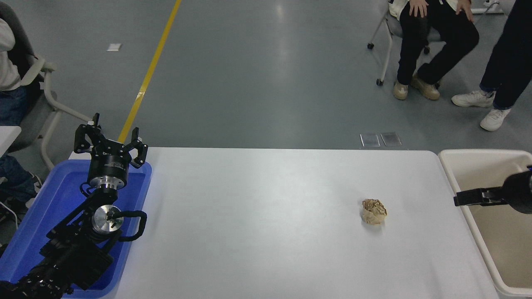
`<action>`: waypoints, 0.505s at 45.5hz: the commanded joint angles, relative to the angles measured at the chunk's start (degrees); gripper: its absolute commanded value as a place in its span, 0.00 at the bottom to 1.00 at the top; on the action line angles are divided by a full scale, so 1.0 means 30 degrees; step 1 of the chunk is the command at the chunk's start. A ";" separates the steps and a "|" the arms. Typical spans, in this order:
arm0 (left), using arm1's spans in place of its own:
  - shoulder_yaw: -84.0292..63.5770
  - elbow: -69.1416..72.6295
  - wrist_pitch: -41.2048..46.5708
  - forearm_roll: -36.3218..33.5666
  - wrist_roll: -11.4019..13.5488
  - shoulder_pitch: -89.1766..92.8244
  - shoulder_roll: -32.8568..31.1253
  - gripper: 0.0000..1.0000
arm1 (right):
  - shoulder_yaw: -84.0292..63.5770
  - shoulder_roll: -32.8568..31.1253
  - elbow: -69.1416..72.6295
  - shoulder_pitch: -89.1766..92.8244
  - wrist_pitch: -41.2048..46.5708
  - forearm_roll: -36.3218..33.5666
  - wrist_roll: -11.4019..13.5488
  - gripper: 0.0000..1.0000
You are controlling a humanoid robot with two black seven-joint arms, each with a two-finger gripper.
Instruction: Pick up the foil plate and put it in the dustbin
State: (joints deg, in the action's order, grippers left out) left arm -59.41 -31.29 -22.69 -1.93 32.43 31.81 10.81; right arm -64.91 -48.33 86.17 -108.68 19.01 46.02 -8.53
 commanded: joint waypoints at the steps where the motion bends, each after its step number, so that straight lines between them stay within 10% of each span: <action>1: 0.0000 0.0001 0.0003 0.0028 0.0000 -0.0028 -0.0001 0.99 | -0.2591 0.3246 0.3561 -0.5901 0.3358 -0.4700 -0.0087 1.00; 23: -0.0029 0.0001 0.0032 0.0028 0.0000 -0.0058 -0.0001 0.99 | -0.1449 0.8726 0.4177 -1.0971 0.6993 -1.1207 -0.0029 1.00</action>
State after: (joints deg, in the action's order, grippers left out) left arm -59.42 -31.29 -22.67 -1.86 32.43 31.72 10.82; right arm -70.41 -28.80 97.03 -133.69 34.37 20.46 -8.73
